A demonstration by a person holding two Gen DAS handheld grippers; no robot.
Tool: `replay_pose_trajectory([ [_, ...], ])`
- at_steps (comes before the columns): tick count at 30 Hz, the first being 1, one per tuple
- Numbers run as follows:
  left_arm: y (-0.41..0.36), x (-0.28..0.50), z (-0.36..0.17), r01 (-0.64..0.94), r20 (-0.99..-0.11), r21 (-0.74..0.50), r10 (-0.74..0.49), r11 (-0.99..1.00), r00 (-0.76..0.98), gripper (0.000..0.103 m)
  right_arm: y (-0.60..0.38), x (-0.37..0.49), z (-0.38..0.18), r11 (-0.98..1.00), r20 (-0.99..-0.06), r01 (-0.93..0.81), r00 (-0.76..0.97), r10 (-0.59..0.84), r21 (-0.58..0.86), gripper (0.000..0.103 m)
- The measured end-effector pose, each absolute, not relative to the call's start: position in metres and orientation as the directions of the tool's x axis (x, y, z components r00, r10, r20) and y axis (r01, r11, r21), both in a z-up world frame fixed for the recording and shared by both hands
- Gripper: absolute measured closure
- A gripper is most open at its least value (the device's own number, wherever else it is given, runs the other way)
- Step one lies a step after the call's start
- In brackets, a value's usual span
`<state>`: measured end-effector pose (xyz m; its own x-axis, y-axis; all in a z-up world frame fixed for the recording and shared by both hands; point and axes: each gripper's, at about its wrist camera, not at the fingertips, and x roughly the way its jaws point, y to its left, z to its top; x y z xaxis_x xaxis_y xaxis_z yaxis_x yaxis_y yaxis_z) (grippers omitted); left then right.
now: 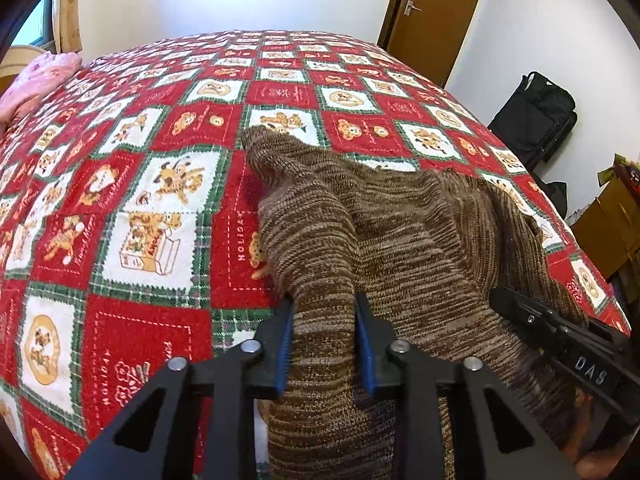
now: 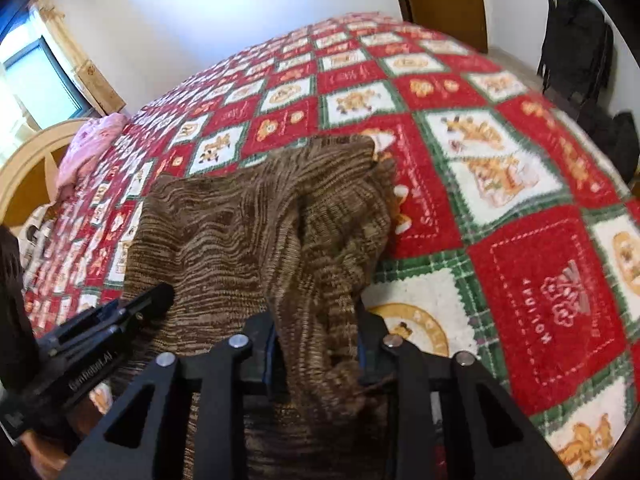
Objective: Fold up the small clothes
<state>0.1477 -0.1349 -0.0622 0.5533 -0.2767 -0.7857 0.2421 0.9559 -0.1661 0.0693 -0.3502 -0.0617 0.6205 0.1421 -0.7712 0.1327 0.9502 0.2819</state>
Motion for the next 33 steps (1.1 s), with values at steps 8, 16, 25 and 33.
replay_pose_trajectory([
  [8, -0.136, 0.134, -0.036, 0.290, -0.735, -0.125, -0.285, 0.949, 0.615, 0.080, -0.335, 0.052, -0.028, 0.948, -0.698, 0.104, 0.702, 0.143, 0.300, 0.077],
  [16, -0.124, 0.121, -0.012, 0.317, -0.715, -0.148, -0.323, 0.937, 0.620, 0.080, -0.329, 0.029, -0.001, 0.925, -0.648, 0.117, 0.745, 0.158, 0.361, 0.077],
  [25, -0.149, 0.077, 0.034, 0.511, -0.632, -0.187, -0.500, 0.839, 0.591, 0.080, -0.340, -0.049, 0.059, 0.896, -0.550, 0.155, 0.827, 0.112, 0.416, 0.077],
  [33, -0.233, 0.050, 0.022, 0.623, -0.611, -0.215, -0.601, 0.752, 0.515, 0.080, -0.392, -0.103, 0.054, 0.882, -0.571, 0.301, 0.820, -0.046, 0.362, 0.077],
])
